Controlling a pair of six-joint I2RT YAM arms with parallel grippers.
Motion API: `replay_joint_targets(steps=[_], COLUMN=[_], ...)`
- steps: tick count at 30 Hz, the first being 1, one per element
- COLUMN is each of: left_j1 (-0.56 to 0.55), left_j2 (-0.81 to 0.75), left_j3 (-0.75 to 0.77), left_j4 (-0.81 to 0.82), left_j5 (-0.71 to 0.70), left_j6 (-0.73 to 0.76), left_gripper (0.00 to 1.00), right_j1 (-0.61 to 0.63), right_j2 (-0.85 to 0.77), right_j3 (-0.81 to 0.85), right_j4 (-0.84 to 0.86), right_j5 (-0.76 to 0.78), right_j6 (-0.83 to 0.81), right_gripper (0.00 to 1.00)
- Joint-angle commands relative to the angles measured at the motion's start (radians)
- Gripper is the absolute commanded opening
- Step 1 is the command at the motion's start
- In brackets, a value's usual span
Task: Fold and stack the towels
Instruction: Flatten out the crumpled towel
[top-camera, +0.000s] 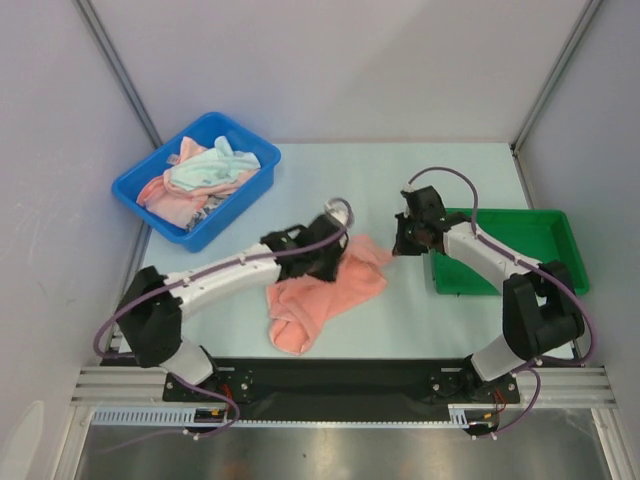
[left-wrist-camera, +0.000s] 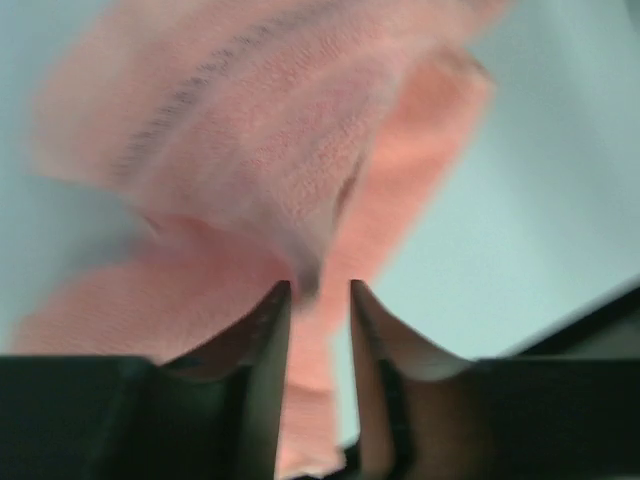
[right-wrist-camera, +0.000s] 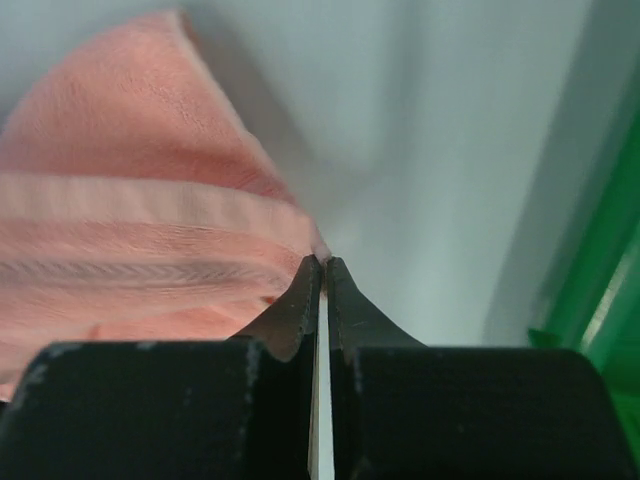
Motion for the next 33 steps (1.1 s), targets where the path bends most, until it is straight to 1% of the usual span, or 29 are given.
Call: replay_joint_targets(steps=[1, 2, 3, 4, 6, 7, 8, 10, 11, 13, 14, 15, 19, 21, 24, 25, 26, 27, 28, 31, 33], left_j1=[-0.093, -0.101, -0.100, -0.095, -0.061, -0.040, 0.018, 0.089, 0.156, 0.213, 0.257, 0.275, 0.312, 0.342, 0.385, 0.396, 0.414, 0.427, 0.439, 0.489, 0.516], left_j2=[0.053, 0.045, 0.030, -0.001, -0.027, -0.035, -0.050, -0.059, -0.062, -0.058, -0.029, -0.013, 0.071, 0.106, 0.107, 0.096, 0.097, 0.112, 0.125, 0.160, 0.198], left_j3=[-0.099, -0.097, -0.093, -0.056, 0.000, 0.051, 0.070, 0.091, 0.088, 0.073, 0.079, 0.088, 0.113, 0.108, 0.033, -0.019, -0.033, -0.035, -0.025, 0.031, 0.063], left_j4=[0.099, 0.117, 0.113, 0.099, 0.023, -0.005, -0.042, -0.051, -0.042, 0.031, 0.064, 0.078, 0.134, 0.165, 0.261, 0.292, 0.327, 0.332, 0.329, 0.288, 0.225], left_j5=[0.223, 0.255, 0.269, 0.256, 0.228, 0.207, 0.178, 0.142, 0.132, 0.138, 0.201, 0.226, 0.315, 0.413, 0.528, 0.620, 0.662, 0.741, 0.772, 0.822, 0.859], left_j6=[-0.159, -0.169, -0.173, -0.170, -0.132, -0.097, -0.080, -0.029, -0.009, 0.029, 0.058, 0.072, 0.208, 0.244, 0.316, 0.360, 0.383, 0.425, 0.439, 0.488, 0.517], left_gripper=[0.39, 0.47, 0.52, 0.59, 0.65, 0.67, 0.67, 0.67, 0.67, 0.67, 0.67, 0.66, 0.68, 0.67, 0.65, 0.65, 0.65, 0.65, 0.65, 0.65, 0.66], right_j1=[-0.056, -0.085, -0.100, -0.113, -0.122, -0.123, -0.120, -0.116, -0.114, -0.108, -0.107, -0.104, -0.094, -0.096, -0.094, -0.096, -0.094, -0.094, -0.094, -0.094, -0.093], right_j2=[-0.034, -0.039, -0.045, -0.050, -0.057, -0.056, -0.054, -0.056, -0.057, -0.060, -0.063, -0.063, -0.060, -0.053, -0.050, -0.050, -0.051, -0.051, -0.051, -0.053, -0.056], right_j3=[-0.045, -0.043, -0.039, -0.039, -0.040, -0.040, -0.040, -0.046, -0.048, -0.054, -0.053, -0.054, -0.051, -0.053, -0.054, -0.054, -0.057, -0.059, -0.059, -0.056, -0.054], right_j4=[-0.080, -0.087, -0.094, -0.091, -0.082, -0.074, -0.067, -0.048, -0.042, -0.027, -0.024, -0.022, -0.014, -0.011, -0.010, -0.008, -0.005, -0.002, -0.001, -0.001, 0.001], right_j5=[0.058, 0.071, 0.073, 0.067, 0.047, 0.039, 0.013, 0.003, 0.001, -0.007, -0.011, -0.014, -0.019, -0.019, -0.025, -0.028, -0.030, -0.033, -0.034, -0.040, -0.044], right_j6=[-0.038, -0.052, -0.052, -0.051, -0.035, -0.032, -0.031, -0.020, -0.018, -0.012, -0.011, -0.011, -0.006, -0.008, -0.008, -0.009, -0.011, -0.011, -0.012, -0.014, -0.014], right_gripper=[0.00, 0.00, 0.00, 0.00, 0.00, 0.00, 0.00, 0.00, 0.00, 0.00, 0.00, 0.00, 0.00, 0.00, 0.00, 0.00, 0.00, 0.00, 0.00, 0.00, 0.00])
